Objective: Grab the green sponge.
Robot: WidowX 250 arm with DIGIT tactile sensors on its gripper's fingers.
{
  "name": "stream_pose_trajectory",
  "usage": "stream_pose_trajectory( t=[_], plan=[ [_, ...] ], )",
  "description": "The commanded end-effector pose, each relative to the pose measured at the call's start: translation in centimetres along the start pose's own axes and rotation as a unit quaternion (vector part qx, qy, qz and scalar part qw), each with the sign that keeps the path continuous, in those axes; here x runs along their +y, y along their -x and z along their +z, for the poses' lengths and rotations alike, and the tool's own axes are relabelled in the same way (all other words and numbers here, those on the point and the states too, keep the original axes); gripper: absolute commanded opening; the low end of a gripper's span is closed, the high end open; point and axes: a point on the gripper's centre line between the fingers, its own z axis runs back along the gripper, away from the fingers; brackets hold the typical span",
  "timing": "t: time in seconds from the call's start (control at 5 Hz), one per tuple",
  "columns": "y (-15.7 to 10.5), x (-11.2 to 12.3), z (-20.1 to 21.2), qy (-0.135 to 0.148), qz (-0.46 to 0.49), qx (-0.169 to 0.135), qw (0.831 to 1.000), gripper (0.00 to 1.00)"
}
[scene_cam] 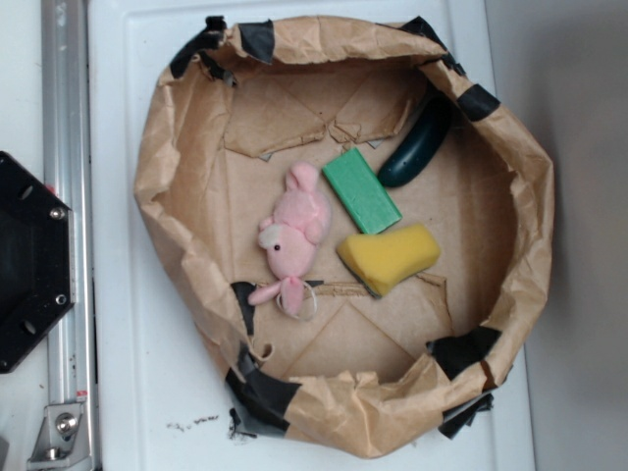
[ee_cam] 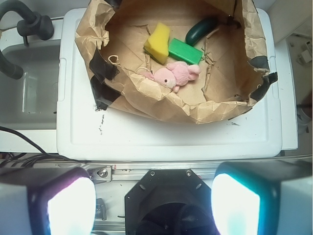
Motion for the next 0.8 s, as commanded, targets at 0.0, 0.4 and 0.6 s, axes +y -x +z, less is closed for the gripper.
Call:
stream_pose_trajectory(
  t=[0.0,0.4,0.6],
  plan=[
    [0.0,0.0,0.0,0.0,0.0,0.0,1.0,1.0],
    [-7.7,0.8,-6.3,-0.013,0.165,-0.052,0.985,1.0],
    [-11.0,1.5,-9.8,0.006,0.204,-0.107,0.973,1.0]
  ],
)
